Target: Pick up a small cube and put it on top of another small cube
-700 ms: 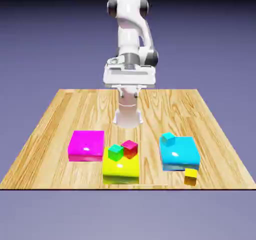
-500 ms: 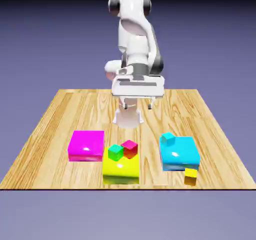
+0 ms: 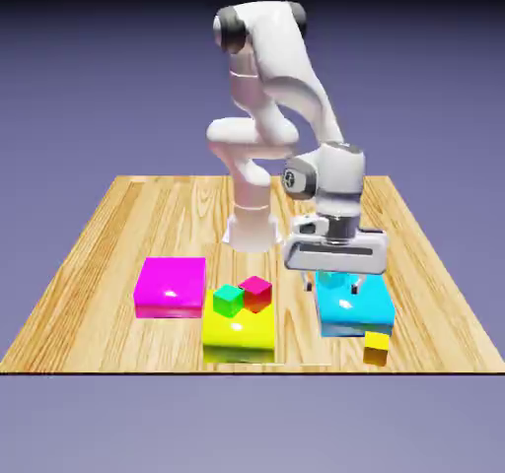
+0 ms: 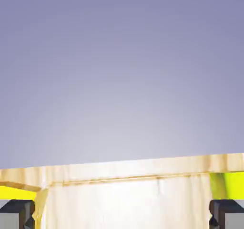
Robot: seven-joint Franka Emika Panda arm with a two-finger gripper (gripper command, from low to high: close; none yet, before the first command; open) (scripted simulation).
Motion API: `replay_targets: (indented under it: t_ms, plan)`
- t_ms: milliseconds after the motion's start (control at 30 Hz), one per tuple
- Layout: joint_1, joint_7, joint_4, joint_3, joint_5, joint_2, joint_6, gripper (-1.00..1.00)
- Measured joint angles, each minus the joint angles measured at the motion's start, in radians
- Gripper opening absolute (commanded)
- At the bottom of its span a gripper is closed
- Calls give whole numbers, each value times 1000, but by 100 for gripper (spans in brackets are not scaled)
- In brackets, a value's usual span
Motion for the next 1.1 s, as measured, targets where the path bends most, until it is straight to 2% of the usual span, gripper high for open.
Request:
replay_targets:
  t_ms: [333, 500, 533, 600, 733, 1100]
  plan:
    - [-78, 384, 214, 223, -210, 357, -170, 0]
    - [21, 466, 270, 92, -337, 502, -81, 0]
    - [24, 468, 271, 89, -340, 505, -79, -100]
    - [24, 468, 271, 89, -340, 505, -79, -100]
    - [-76, 386, 216, 220, -212, 361, -166, -100]
    - [-18, -91, -19, -56, 134, -37, -213, -100]
